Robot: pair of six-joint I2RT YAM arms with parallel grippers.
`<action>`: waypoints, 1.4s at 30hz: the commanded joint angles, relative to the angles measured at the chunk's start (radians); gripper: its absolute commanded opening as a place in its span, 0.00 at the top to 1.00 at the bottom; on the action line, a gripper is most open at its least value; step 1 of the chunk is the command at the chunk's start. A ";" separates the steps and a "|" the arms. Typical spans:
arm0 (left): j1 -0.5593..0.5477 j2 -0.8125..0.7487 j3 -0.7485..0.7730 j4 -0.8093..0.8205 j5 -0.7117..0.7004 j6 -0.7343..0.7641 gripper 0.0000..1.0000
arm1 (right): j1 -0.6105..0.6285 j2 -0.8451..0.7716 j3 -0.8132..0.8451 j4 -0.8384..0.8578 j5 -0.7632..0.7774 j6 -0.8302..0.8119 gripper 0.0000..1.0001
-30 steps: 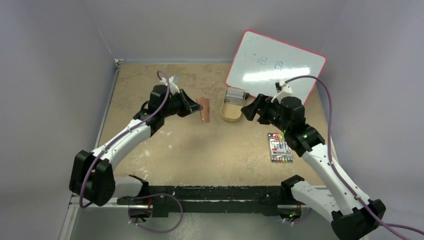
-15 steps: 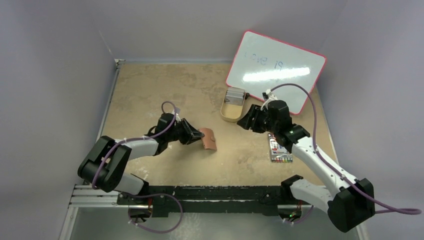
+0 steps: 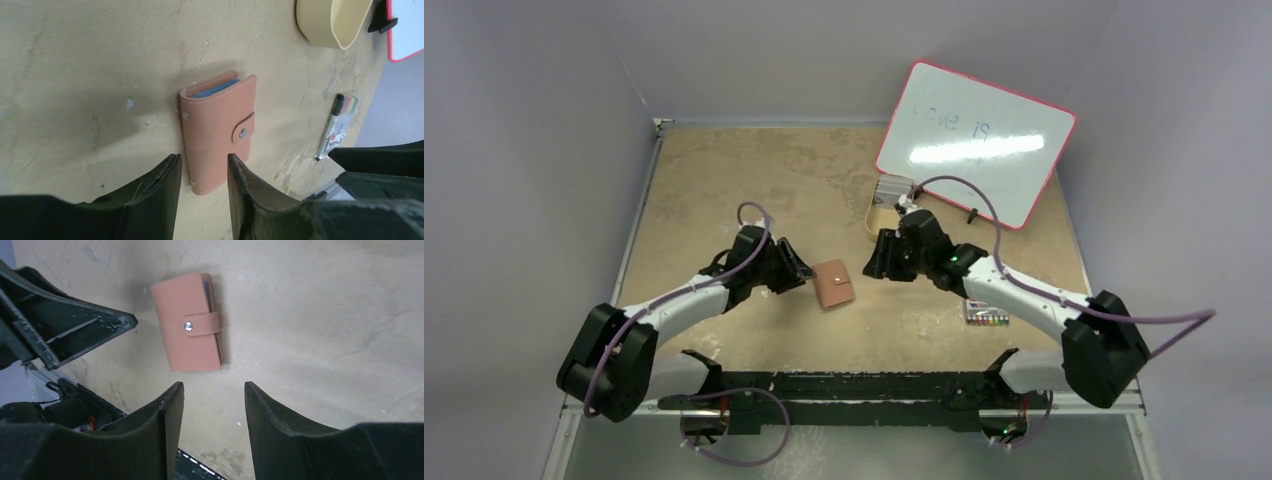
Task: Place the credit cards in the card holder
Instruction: Place the card holder at the center of the board, then open the card holder at the center of the board.
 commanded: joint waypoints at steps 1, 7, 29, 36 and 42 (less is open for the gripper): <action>-0.003 -0.115 0.090 -0.165 -0.151 0.103 0.62 | 0.098 0.087 0.125 0.028 0.100 0.031 0.50; -0.003 -0.298 0.196 -0.384 -0.413 0.165 0.61 | 0.183 0.243 0.301 -0.037 0.178 -0.009 0.50; -0.003 -0.614 0.284 -0.581 -0.718 0.240 0.58 | 0.299 0.585 0.482 -0.193 0.368 -0.075 0.57; -0.003 -0.601 0.253 -0.563 -0.688 0.210 0.58 | 0.306 0.600 0.450 -0.206 0.452 -0.074 0.66; -0.003 -0.590 0.234 -0.546 -0.660 0.187 0.58 | 0.312 0.574 0.488 -0.250 0.435 -0.071 0.67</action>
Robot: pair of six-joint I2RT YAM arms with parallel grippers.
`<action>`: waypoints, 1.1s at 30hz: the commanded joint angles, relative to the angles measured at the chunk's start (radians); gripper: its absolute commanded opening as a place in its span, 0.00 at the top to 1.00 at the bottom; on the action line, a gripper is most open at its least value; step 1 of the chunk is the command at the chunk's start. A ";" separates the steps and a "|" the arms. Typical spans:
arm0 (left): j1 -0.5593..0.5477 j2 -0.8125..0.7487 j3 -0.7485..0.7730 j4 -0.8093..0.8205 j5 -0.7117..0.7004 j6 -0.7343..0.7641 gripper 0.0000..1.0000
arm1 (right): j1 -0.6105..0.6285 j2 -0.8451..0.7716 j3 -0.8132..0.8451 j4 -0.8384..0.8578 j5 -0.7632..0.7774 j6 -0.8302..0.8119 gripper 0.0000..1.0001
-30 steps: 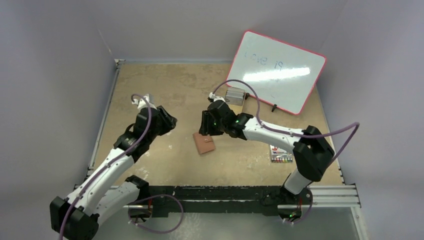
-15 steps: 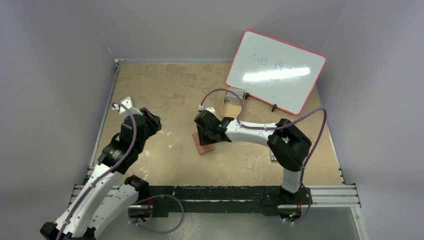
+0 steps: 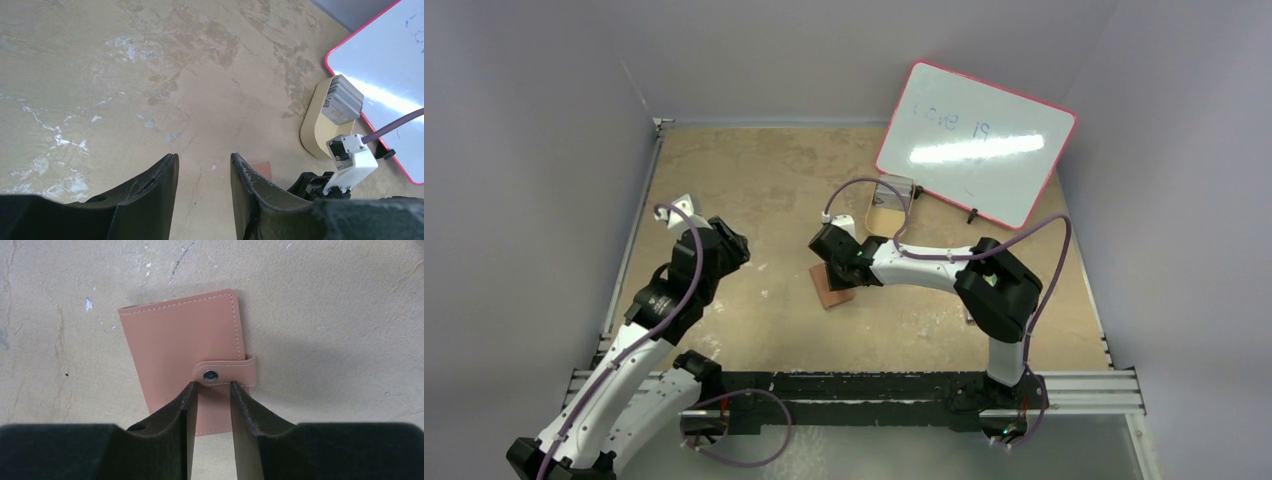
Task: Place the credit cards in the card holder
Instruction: Open the card holder at the center of the board.
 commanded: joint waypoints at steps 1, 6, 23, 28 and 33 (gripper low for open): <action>-0.003 0.006 -0.009 0.043 0.022 -0.024 0.58 | 0.004 -0.027 0.046 -0.063 0.028 -0.014 0.66; -0.003 -0.010 -0.007 0.049 0.029 -0.020 0.58 | 0.003 -0.066 0.073 -0.050 0.004 -0.020 0.62; -0.003 -0.017 -0.002 0.027 0.027 -0.020 0.58 | 0.005 0.052 0.057 -0.036 0.056 -0.061 0.61; -0.003 -0.010 -0.003 0.033 0.036 -0.020 0.58 | 0.005 0.048 0.025 -0.028 0.063 -0.059 0.70; -0.003 -0.005 -0.006 0.034 0.044 -0.022 0.58 | 0.004 0.020 -0.001 -0.006 0.055 -0.057 0.89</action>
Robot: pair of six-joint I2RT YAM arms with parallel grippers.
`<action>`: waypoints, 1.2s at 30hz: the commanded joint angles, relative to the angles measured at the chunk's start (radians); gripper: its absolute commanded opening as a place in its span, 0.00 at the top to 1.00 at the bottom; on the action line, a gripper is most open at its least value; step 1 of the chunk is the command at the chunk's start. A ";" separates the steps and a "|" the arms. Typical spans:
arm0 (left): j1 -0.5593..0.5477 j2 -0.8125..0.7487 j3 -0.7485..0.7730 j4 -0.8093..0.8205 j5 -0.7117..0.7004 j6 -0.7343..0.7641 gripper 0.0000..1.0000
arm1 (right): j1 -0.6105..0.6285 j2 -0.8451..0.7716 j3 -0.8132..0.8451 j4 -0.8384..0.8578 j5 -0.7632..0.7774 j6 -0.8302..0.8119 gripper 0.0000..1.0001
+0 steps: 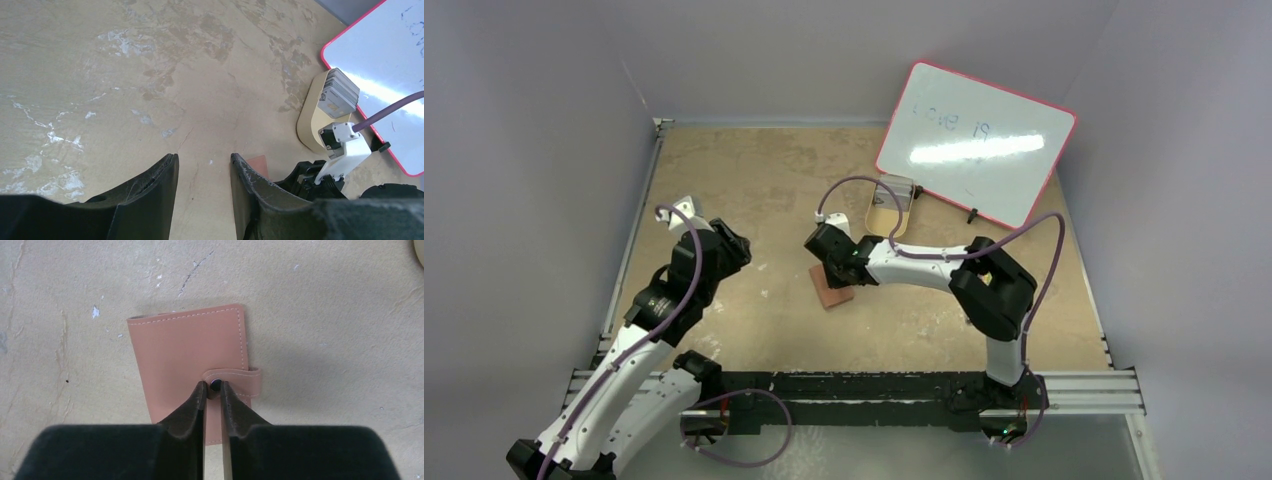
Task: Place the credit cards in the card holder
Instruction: Open the card holder at the center of the board.
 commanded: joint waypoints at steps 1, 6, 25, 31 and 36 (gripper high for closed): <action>-0.003 0.003 0.006 0.034 0.014 -0.015 0.58 | -0.004 -0.021 -0.046 -0.003 0.019 -0.003 0.93; -0.003 0.017 0.003 0.037 0.033 -0.014 0.58 | -0.005 -0.067 -0.065 0.019 -0.001 0.000 1.00; -0.003 0.166 -0.026 0.127 0.210 -0.021 0.57 | -0.059 -0.454 -0.283 0.274 -0.269 0.115 1.00; -0.003 0.250 0.007 0.160 0.355 0.026 0.54 | -0.070 -0.539 -0.390 0.393 -0.320 0.180 1.00; -0.003 0.308 -0.038 0.245 0.496 -0.009 0.53 | -0.109 -0.538 -0.436 0.375 -0.332 0.175 1.00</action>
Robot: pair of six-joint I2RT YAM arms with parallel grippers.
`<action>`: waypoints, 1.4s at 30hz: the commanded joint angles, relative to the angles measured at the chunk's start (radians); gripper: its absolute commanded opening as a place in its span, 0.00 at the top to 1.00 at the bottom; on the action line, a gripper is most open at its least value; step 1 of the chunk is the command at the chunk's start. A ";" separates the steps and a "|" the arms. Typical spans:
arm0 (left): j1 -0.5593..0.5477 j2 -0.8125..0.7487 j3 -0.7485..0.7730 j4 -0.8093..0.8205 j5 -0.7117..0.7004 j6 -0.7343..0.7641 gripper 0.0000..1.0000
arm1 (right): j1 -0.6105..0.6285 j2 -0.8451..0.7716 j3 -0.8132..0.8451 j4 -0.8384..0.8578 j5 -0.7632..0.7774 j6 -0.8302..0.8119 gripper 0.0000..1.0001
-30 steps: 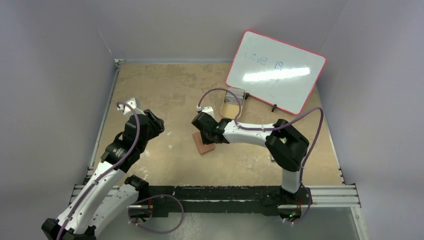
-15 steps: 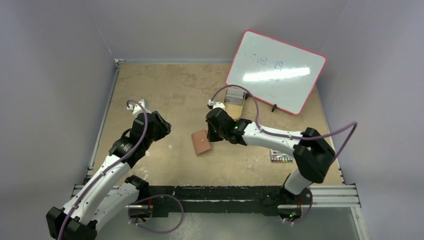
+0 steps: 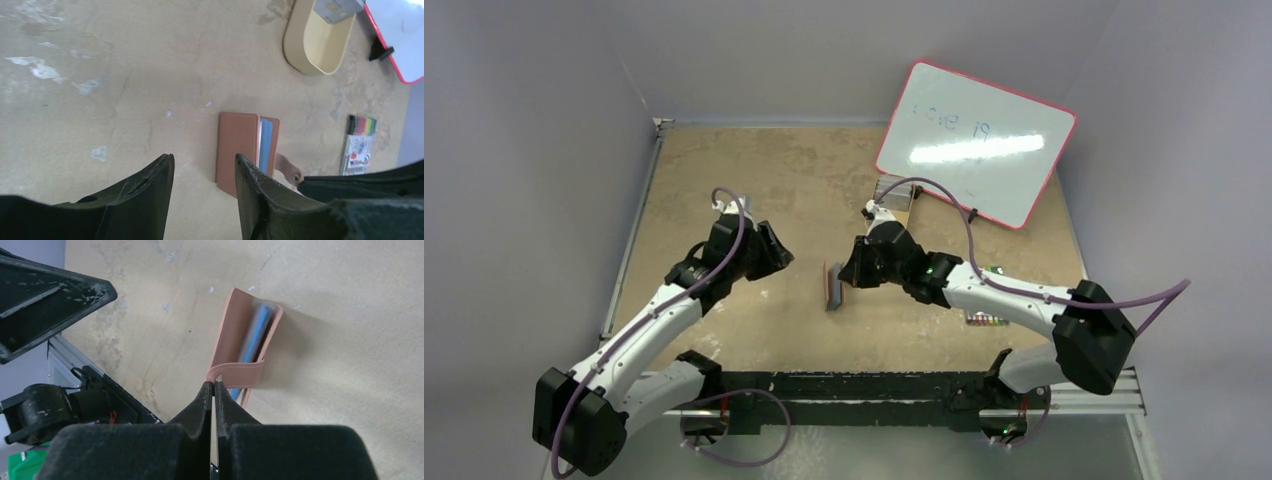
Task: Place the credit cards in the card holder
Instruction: Open the card holder at the center of the board.
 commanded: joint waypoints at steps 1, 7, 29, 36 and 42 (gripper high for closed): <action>-0.003 0.036 -0.029 0.153 0.187 -0.021 0.53 | -0.040 -0.027 -0.044 0.048 -0.036 0.013 1.00; -0.004 0.055 -0.085 0.284 0.309 -0.067 0.49 | -0.068 -0.080 -0.080 0.051 -0.053 0.008 1.00; -0.003 0.146 -0.082 0.253 0.264 -0.055 0.49 | -0.108 -0.015 -0.065 0.154 -0.257 0.053 1.00; -0.004 0.216 -0.078 0.252 0.255 -0.045 0.50 | -0.134 -0.058 -0.122 0.074 -0.166 0.029 1.00; -0.003 0.251 -0.142 0.473 0.422 -0.113 0.48 | -0.136 -0.077 -0.153 0.084 -0.170 0.035 1.00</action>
